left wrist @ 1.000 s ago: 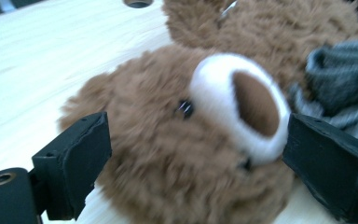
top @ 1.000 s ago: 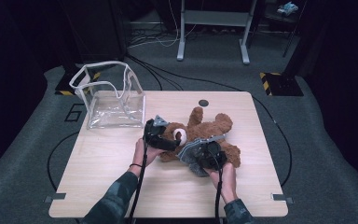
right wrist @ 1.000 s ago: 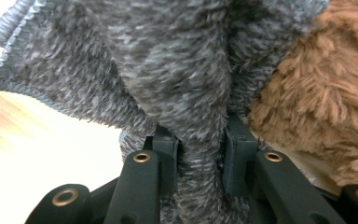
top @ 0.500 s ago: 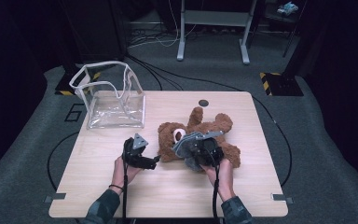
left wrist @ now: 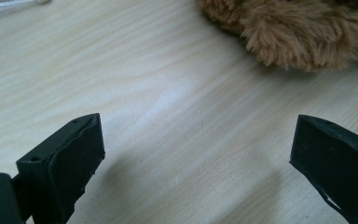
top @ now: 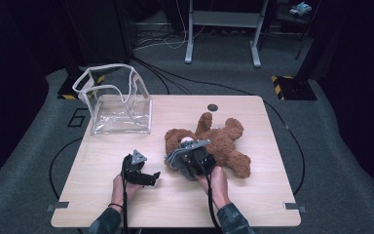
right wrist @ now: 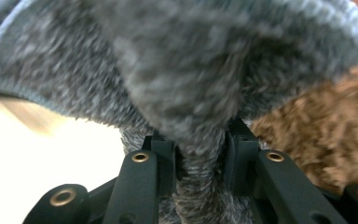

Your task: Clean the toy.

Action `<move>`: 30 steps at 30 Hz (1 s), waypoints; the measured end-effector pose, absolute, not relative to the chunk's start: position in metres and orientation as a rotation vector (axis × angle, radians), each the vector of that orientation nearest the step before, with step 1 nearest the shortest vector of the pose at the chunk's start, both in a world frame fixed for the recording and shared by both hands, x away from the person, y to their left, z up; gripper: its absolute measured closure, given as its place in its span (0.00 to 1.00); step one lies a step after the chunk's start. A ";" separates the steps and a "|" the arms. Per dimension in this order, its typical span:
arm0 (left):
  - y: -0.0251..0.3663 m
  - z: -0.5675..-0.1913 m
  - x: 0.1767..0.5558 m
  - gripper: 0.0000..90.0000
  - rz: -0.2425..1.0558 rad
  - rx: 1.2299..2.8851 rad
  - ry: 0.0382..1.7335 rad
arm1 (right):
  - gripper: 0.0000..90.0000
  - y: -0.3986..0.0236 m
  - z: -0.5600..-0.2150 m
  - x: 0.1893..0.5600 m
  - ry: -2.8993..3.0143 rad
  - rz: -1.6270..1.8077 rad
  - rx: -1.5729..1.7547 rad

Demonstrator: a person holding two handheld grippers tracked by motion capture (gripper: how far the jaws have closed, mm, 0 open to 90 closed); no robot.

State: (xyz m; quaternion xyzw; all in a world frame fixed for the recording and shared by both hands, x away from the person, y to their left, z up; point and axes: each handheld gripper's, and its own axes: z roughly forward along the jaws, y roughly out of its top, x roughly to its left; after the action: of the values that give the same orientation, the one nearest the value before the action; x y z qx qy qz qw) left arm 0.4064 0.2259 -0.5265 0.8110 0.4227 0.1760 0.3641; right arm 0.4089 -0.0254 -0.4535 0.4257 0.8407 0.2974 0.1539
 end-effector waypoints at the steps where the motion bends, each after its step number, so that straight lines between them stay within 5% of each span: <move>1: 0.226 -0.528 0.406 0.03 0.445 2.092 1.094 | 0.78 -0.026 -0.459 0.408 2.427 0.840 1.204; 11: 0.226 -0.530 0.407 0.03 0.449 2.099 1.108 | 0.78 -0.027 -0.480 0.396 2.526 0.729 1.248; 22: 0.225 -0.530 0.407 0.04 0.464 2.120 1.102 | 0.78 0.003 -0.450 0.395 2.536 0.855 1.026; 30: 0.225 -0.530 0.407 0.04 0.468 2.114 1.108 | 0.77 0.004 -0.475 0.407 2.608 0.739 1.165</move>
State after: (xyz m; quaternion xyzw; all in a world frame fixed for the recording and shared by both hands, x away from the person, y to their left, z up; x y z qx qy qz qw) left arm 0.4069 0.2245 -0.5300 0.8150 0.4273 0.1804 0.3473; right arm 0.4069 0.0043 -0.4749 0.3931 0.8799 0.2493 0.0952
